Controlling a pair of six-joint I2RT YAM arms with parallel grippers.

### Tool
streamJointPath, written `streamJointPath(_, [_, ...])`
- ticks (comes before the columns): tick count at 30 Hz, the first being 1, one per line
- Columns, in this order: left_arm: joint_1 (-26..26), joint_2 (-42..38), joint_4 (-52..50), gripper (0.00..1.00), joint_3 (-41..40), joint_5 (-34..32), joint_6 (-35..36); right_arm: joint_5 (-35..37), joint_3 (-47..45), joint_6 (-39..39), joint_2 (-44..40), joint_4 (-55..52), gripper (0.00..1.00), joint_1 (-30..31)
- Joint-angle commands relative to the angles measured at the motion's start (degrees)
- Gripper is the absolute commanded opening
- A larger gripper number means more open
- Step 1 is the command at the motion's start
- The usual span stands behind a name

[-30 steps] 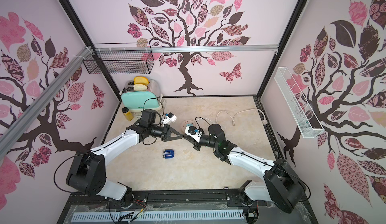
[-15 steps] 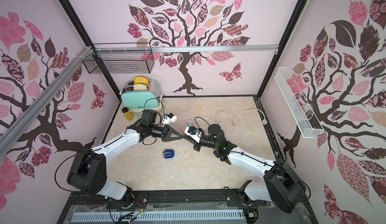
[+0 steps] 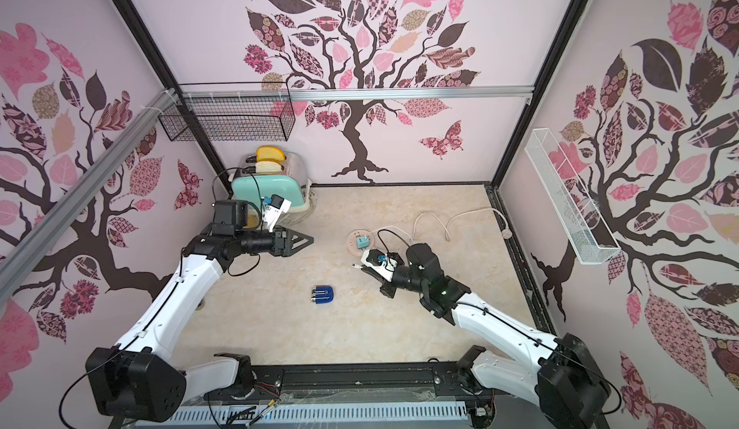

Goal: Charge the electric shaver
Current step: Pick up the charging cable from the center of the board, then pick up the electric shaver from the center of the board.

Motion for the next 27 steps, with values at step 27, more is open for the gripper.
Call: streamJointPath(27, [-17.7, 14.6, 0.6, 0.91, -14.6, -30.3, 60.3, 5.4, -6.5, -3.4, -7.0, -3.8, 0.0, -4.2])
